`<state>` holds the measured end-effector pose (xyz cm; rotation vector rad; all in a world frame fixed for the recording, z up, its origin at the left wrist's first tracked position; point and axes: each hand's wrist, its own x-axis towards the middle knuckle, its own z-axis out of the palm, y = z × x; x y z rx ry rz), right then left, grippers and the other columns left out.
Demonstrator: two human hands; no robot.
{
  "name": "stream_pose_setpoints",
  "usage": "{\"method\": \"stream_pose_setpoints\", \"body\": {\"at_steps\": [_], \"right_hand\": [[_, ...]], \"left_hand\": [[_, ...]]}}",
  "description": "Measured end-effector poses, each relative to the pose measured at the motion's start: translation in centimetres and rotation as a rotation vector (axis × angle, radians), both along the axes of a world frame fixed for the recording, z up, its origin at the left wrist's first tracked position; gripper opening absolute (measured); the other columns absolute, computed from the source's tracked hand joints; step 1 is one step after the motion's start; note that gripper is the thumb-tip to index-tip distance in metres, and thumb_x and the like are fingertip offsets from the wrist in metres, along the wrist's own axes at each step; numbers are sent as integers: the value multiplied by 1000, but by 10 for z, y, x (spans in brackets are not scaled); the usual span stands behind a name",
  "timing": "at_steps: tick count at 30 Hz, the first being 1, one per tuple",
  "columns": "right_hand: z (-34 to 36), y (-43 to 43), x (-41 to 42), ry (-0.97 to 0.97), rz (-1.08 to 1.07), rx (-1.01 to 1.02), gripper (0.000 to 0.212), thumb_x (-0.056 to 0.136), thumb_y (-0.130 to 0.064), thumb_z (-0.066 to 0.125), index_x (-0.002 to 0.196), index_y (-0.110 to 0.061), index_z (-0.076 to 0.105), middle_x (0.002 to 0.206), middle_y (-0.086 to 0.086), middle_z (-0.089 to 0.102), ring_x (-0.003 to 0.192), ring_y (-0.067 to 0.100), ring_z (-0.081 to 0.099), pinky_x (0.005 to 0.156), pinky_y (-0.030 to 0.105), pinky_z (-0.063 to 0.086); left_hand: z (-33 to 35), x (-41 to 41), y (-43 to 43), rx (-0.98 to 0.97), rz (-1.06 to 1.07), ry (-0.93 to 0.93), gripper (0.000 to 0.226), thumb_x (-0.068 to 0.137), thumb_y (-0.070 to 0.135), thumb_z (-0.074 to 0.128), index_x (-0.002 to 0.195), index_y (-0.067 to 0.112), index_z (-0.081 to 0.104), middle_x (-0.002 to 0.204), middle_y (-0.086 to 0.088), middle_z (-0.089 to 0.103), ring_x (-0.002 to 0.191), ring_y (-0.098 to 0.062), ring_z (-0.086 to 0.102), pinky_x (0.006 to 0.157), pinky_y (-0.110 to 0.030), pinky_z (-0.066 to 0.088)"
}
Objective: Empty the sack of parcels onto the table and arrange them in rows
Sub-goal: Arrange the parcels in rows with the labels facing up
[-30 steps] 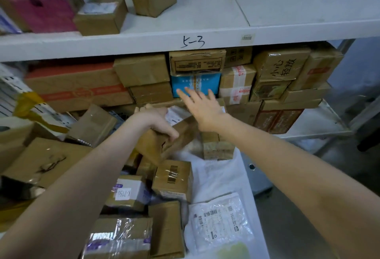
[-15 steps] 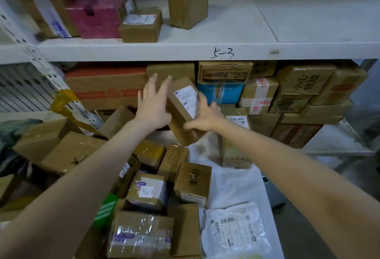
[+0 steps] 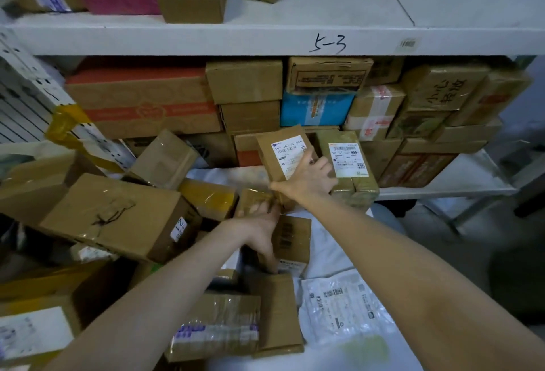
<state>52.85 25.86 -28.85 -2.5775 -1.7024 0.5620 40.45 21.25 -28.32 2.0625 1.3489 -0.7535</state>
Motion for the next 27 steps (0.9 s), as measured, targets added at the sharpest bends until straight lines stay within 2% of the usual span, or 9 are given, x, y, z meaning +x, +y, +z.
{"method": "stream_pose_setpoints", "body": {"at_steps": [3, 5, 10, 12, 15, 19, 23, 25, 27], "right_hand": [[-6, 3, -3, -10, -52, -38, 131, 56, -80, 65, 149, -18, -3, 138, 21, 26, 129, 36, 28, 99, 51, 36], [-8, 5, -6, -27, -76, -38, 131, 57, -84, 61, 150, -17, -2, 138, 21, 26, 128, 36, 29, 98, 50, 37], [-23, 8, -20, -18, -52, -23, 123, 70, -84, 49, 151, -13, -10, 153, 23, 7, 141, 37, 12, 106, 57, 28], [-31, 8, -21, -5, 9, -37, 111, 77, -76, 51, 151, -12, -2, 156, 22, -1, 145, 36, 5, 110, 59, 21], [-39, 8, -13, -39, 172, -34, 77, 80, -50, 67, 140, -19, 29, 146, 16, 23, 135, 32, 23, 106, 52, 32], [-40, 9, 0, 5, 310, -48, 51, 85, -32, 65, 131, -17, 47, 132, 12, 42, 122, 28, 42, 90, 39, 46], [-24, 15, 14, 299, 301, 64, 22, 87, -17, 61, 107, -11, 68, 112, 9, 65, 110, 25, 60, 91, 36, 52], [-9, 15, 23, 497, 255, 148, 24, 93, -25, 58, 110, -11, 69, 114, 6, 68, 108, 22, 62, 92, 35, 51], [11, 8, 30, 778, 248, 50, 46, 94, -50, 51, 119, -13, 64, 120, 0, 63, 113, 20, 59, 94, 34, 46]], "left_hand": [[-17, -5, -18, 261, -97, -39, 128, 55, 57, 83, 152, 16, 12, 152, -7, 24, 140, -30, 23, 116, -54, 21], [-19, -12, -20, 339, -76, -128, 115, 54, 59, 82, 145, 17, 25, 144, -6, 35, 134, -28, 33, 113, -50, 27], [-13, -28, -20, 261, -5, -295, 110, 53, 44, 89, 140, 18, 27, 135, 0, 34, 123, -20, 41, 99, -36, 45], [-13, -32, -20, 254, -1, -306, 108, 54, 39, 90, 139, 18, 28, 134, 1, 33, 122, -18, 42, 97, -35, 47], [-12, -32, -23, 227, 24, -317, 107, 56, 32, 90, 141, 19, 26, 135, 2, 32, 124, -18, 42, 99, -36, 47], [-6, -30, -26, 203, 51, -339, 107, 57, 25, 89, 143, 19, 25, 137, 2, 31, 124, -17, 42, 98, -34, 47], [-1, -32, -25, 263, 95, -433, 104, 55, 23, 88, 139, 19, 28, 127, 3, 31, 119, -14, 41, 97, -32, 47], [9, -35, -22, 252, 217, -497, 103, 56, 18, 87, 140, 20, 28, 127, 3, 31, 122, -14, 36, 101, -33, 44], [23, -42, -19, 176, 482, -651, 103, 56, 16, 87, 141, 23, 29, 130, 0, 36, 125, -18, 39, 105, -36, 41]]}}
